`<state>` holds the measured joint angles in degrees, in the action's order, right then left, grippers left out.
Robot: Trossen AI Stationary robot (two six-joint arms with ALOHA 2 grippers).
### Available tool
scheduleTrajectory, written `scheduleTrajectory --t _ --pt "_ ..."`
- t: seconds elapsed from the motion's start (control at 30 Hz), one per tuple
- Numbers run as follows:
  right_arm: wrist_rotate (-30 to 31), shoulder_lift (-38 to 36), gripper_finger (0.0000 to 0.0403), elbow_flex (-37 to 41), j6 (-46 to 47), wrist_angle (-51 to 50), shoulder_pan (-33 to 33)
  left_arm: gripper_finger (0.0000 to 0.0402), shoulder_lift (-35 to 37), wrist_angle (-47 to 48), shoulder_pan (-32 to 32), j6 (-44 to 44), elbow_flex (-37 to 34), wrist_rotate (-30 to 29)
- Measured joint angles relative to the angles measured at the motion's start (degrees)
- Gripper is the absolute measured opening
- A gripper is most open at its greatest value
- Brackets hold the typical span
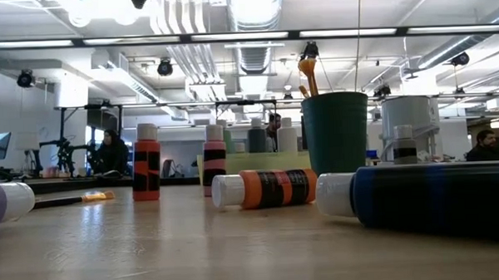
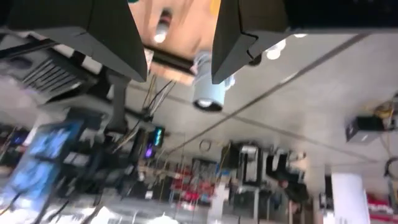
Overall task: Pick & Place Paint Supplies
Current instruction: Put the gray paint bottle into the yellow bin
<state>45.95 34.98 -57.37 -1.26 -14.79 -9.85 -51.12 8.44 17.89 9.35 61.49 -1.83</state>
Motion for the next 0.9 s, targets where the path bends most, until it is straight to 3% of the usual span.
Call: scheduleTrajectory --t 0.13,0.33,0.47,0.63,0.9 --pt "-1.0 5.7 0.0008 -3.5 11.8 -10.5 0.0 0.0186 7.5 3.5 -0.1 -0.8 0.0 0.5" --pt "-7.3 14.3 0.0015 -12.1 43.2 -44.1 0.0 0.0186 14.0 4.7 -0.1 -3.8 0.0 0.5" --pt "-12.0 20.1 0.0042 -15.0 57.3 -61.5 0.0 0.0186 17.1 4.7 0.0 -4.4 0.0 0.5" --pt "-16.3 24.2 0.0097 -15.9 63.6 -66.5 0.0 0.0185 20.2 11.0 0.0 -7.6 0.0 -2.1" --pt "-19.7 26.0 0.018 -12.7 68.0 -65.6 0.0 0.0181 21.9 27.7 -0.1 -7.5 0.0 -21.0"
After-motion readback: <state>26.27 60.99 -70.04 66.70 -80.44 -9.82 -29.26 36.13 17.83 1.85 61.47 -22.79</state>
